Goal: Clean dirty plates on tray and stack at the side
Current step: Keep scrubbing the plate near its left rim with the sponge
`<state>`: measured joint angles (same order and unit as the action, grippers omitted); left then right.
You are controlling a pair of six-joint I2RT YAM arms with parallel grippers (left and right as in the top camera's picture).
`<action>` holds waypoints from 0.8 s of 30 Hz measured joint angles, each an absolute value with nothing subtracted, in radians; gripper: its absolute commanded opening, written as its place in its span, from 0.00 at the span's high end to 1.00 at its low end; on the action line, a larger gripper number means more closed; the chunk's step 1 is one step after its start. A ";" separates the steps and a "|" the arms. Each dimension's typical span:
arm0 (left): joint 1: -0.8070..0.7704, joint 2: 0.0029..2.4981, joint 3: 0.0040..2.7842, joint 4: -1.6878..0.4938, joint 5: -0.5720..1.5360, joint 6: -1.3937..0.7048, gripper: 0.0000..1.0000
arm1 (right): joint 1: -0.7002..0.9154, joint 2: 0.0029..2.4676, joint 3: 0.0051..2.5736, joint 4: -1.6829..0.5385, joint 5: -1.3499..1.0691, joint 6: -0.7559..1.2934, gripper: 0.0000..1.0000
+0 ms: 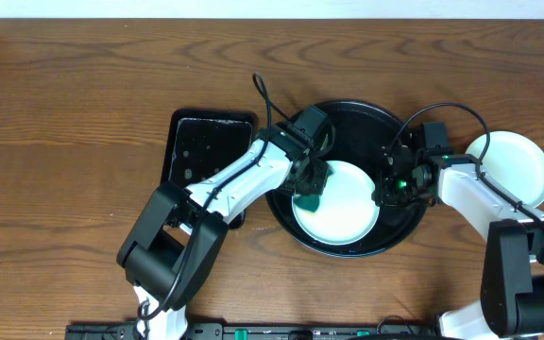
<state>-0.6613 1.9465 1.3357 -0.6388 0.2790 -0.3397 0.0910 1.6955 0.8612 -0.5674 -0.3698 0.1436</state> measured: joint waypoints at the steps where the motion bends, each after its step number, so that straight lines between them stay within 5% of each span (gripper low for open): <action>1: -0.662 1.945 1.336 -0.650 0.280 -0.340 0.92 | 0.091 1.695 0.861 -0.567 -0.369 0.143 0.99; 24: -0.680 1.942 1.333 -0.360 0.163 -0.344 0.93 | 0.091 1.695 0.861 -0.568 -0.368 0.141 0.99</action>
